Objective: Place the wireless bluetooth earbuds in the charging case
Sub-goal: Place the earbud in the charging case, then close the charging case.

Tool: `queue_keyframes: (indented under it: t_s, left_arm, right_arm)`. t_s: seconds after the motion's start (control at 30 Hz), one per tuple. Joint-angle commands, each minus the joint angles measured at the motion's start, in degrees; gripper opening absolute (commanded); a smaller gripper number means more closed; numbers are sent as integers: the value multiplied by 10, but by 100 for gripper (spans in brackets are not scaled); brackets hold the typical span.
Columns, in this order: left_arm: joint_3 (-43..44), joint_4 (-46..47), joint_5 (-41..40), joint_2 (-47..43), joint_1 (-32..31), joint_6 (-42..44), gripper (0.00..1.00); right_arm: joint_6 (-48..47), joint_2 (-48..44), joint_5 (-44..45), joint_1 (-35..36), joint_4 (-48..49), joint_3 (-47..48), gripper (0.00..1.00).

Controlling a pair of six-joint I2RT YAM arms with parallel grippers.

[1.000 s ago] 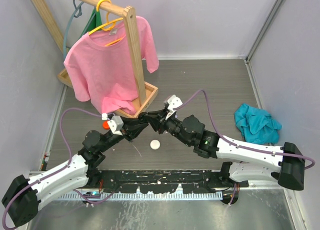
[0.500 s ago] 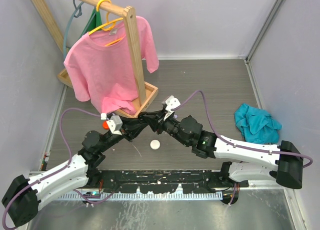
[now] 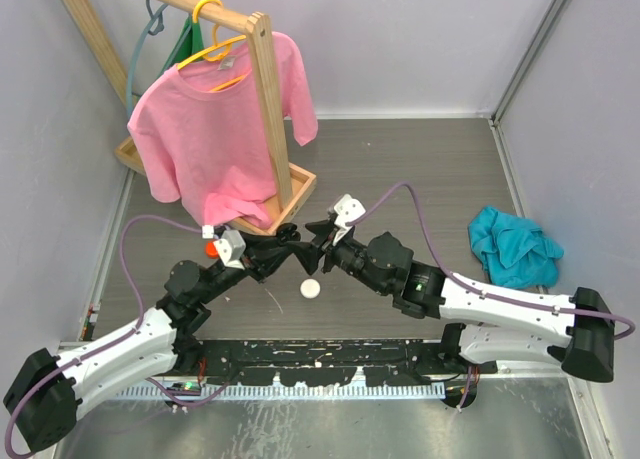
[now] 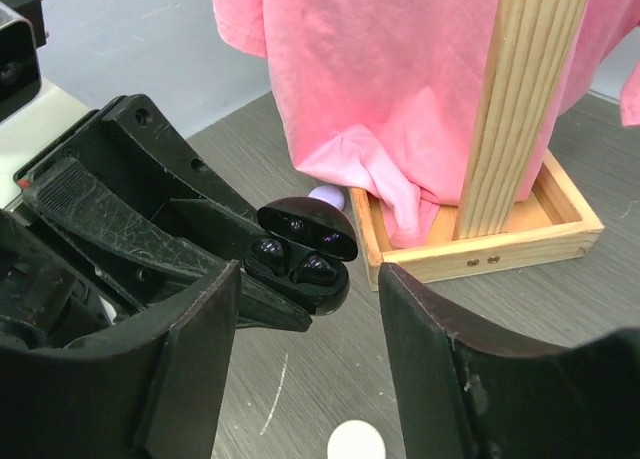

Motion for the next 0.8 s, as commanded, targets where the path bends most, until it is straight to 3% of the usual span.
queue_keyframes:
  t_s: [0.0, 0.2, 0.5, 0.77]
  left_arm:
    - [11, 22, 18, -8, -1, 5, 0]
    - [25, -42, 71, -17, -1, 18, 0]
    - [60, -93, 161, -5, -1, 31, 0]
    - [79, -100, 197, 20, -1, 28, 0]
  right_arm:
    - [-44, -33, -26, -1, -75, 53, 65]
    - [-58, -39, -137, -37, -161, 92, 75]
    - [-62, -29, -418, -160, -236, 125, 82]
    - [-67, 13, -526, -198, -246, 132, 83]
